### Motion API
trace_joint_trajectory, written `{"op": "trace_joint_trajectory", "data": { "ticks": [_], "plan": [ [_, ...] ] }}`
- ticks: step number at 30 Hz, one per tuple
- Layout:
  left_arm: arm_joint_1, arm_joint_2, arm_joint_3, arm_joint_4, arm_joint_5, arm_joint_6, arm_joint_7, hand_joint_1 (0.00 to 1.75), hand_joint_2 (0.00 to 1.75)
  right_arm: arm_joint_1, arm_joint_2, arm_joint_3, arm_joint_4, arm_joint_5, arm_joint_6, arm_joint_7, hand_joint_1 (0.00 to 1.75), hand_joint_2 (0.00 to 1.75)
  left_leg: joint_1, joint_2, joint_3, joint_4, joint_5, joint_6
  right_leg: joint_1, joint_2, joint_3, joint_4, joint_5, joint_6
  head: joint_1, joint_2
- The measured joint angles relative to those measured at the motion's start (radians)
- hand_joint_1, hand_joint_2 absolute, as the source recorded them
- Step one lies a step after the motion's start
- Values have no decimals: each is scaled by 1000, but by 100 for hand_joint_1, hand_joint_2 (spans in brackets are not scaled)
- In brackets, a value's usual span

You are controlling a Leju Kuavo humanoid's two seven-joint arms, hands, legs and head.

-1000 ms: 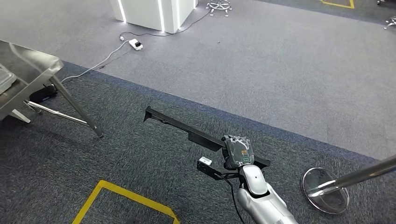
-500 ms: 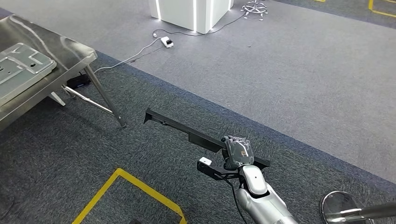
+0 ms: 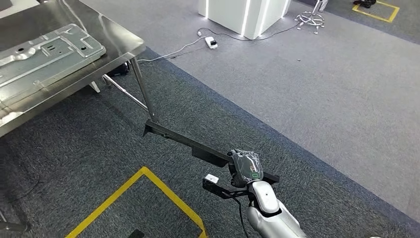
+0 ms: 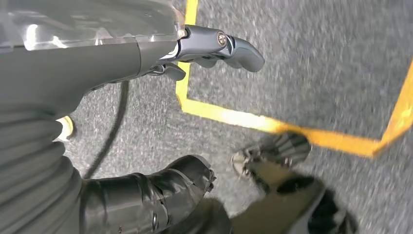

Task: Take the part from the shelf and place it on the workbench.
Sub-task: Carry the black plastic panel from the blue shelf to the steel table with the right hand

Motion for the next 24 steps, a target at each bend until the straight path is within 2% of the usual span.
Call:
{"op": "trace_joint_trajectory", "data": {
  "ticks": [1,2,3,4,5,7,8,9,11,12,14,15,16,17,18,19,20,21,22,23,24],
  "plan": [
    [-1,0,0,0,0,1,0,0,175,4,0,0,-1,-2,-2,0,175,175,-2,-13,0,0,0,3,0,17,-38,72,-29,-1,0,0],
    [-1,0,0,0,1,2,0,0,175,9,-1,1,-2,-3,-3,0,175,175,-4,-27,0,0,0,5,2,24,-70,128,-44,-2,0,0],
    [0,1,0,0,1,2,0,0,175,13,-2,1,-2,-4,-4,1,175,175,-6,-42,1,1,-1,6,4,28,-88,150,-38,-6,0,0],
    [2,1,0,0,1,3,0,0,175,16,-3,1,-2,-5,-4,2,175,175,-9,-58,3,1,-1,7,7,32,-88,133,-12,-12,0,0],
    [3,2,0,0,2,3,0,0,175,18,-4,1,-2,-6,-4,2,175,175,-11,-72,4,1,-1,7,11,41,-69,77,29,-21,0,0],
    [3,0,0,0,2,3,-1,0,175,17,-7,1,-4,-6,-5,3,175,175,-12,-97,5,1,-1,6,16,86,-17,-62,100,-43,0,0],
    [3,-1,0,0,3,3,-1,0,175,17,-9,1,-5,-7,-6,4,175,175,-9,-109,3,1,0,3,19,106,4,-108,117,-51,0,0],
    [3,-2,0,0,3,4,-1,0,175,17,-10,1,-6,-7,-7,4,175,175,-6,-120,1,0,1,-2,21,117,14,-131,120,-56,0,0],
    [4,-1,0,0,4,5,-1,0,175,16,-12,1,-9,-7,-8,6,175,175,-2,-142,-2,-5,5,-15,21,101,27,-146,120,-60,2,0],
    [5,1,0,0,5,6,-2,0,175,16,-12,1,-10,-7,-8,7,175,175,-4,-133,-2,-4,3,-20,18,87,35,-158,124,-61,1,0],
    [4,3,1,0,8,6,-2,0,175,14,-13,1,-12,-9,-8,10,175,175,-9,-77,-22,39,-27,-29,11,60,52,-184,133,-65,-2,0],
    [2,3,1,0,9,6,-3,0,175,14,-14,1,-13,-11,-9,11,175,175,-7,-42,-47,90,-55,-34,12,46,56,-189,134,-66,-4,0],
    [0,3,1,0,11,6,-3,0,175,15,-15,1,-13,-13,-9,11,175,175,-4,-21,-79,152,-84,-40,12,31,58,-191,133,-67,-5,0],
    [-2,3,1,0,12,7,-3,0,175,17,-17,1,-13,-15,-10,12,175,175,1,-11,-108,209,-105,-46,12,15,58,-189,131,-66,-5,0],
    [-1,4,1,0,13,7,-3,0,175,19,-19,1,-13,-17,-10,13,175,175,6,-4,-125,240,-110,-52,11,-1,58,-187,128,-64,-5,0],
    [1,5,1,0,13,8,-3,0,175,22,-21,1,-14,-18,-10,14,175,175,10,1,-123,235,-96,-58,9,-15,58,-184,124,-61,-5,0],
    [4,6,1,0,13,9,-3,0,175,24,-23,1,-16,-19,-10,15,175,175,14,9,-100,192,-66,-63,7,-27,58,-179,119,-56,-5,0],
    [7,8,1,0,14,9,-3,0,175,25,-25,1,-18,-19,-10,15,175,175,16,26,-66,125,-36,-67,5,-38,58,-171,113,-50,-5,0],
    [8,9,1,0,14,10,-3,0,175,25,-27,1,-22,-19,-10,15,175,175,15,42,-35,66,-15,-67,6,-49,57,-163,106,-42,-6,0],
    [7,10,1,0,14,11,-3,0,175,25,-30,1,-26,-19,-10,15,175,175,12,53,-13,25,-5,-61,8,-58,56,-156,100,-35,-5,0],
    [7,10,1,0,14,11,-4,0,175,25,-32,1,-31,-19,-10,15,175,175,9,58,-6,8,-5,-54,11,-66,56,-151,96,-28,-5,0]
  ]
}}
